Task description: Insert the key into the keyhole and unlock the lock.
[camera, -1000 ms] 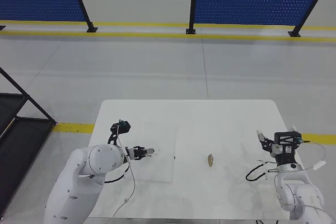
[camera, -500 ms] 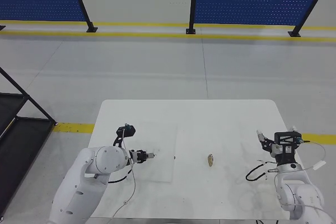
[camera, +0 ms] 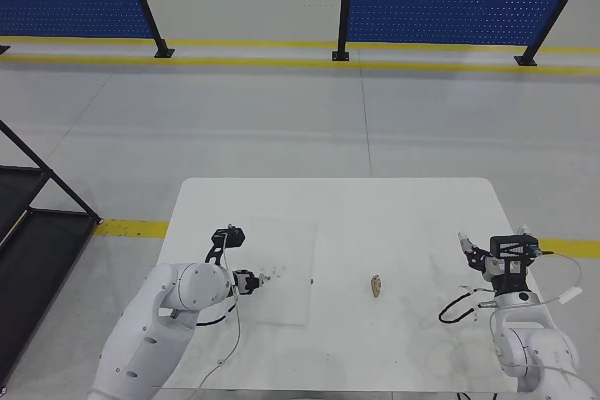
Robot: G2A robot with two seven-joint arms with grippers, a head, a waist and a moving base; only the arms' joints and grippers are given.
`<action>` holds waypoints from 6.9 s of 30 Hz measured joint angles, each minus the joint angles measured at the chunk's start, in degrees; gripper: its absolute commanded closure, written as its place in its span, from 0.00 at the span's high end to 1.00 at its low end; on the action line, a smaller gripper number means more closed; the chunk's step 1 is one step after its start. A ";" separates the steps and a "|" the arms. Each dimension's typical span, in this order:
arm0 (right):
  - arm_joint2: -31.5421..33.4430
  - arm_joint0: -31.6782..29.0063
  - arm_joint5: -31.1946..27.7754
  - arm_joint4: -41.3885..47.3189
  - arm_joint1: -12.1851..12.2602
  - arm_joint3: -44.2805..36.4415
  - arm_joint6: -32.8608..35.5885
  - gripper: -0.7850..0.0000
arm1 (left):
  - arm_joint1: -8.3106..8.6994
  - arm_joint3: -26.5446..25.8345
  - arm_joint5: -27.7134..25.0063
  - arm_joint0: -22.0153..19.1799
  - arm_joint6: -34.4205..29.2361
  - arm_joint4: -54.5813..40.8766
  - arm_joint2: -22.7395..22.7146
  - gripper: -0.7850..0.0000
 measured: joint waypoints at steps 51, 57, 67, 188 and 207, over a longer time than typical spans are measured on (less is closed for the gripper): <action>0.00 0.00 0.00 0.00 0.00 0.00 0.00 1.00 | 0.23 5.05 4.20 -6.20 0.48 -1.37 5.82 0.00; 0.00 0.00 0.00 0.00 0.00 0.00 0.00 1.00 | 0.77 -1.17 5.08 -4.30 -1.57 0.69 4.62 0.00; 0.00 0.00 0.00 0.00 0.00 0.00 0.00 1.00 | 0.95 -8.34 0.05 1.44 1.80 -19.85 -4.82 0.00; -57.44 53.39 11.98 33.10 1.21 15.83 88.00 0.47 | 4.36 18.00 -25.30 -0.81 -15.58 -70.24 -20.46 0.00; -60.55 55.85 12.41 37.45 1.46 17.78 85.34 0.40 | 4.36 18.00 -25.30 -0.81 -15.58 -70.24 -20.46 0.00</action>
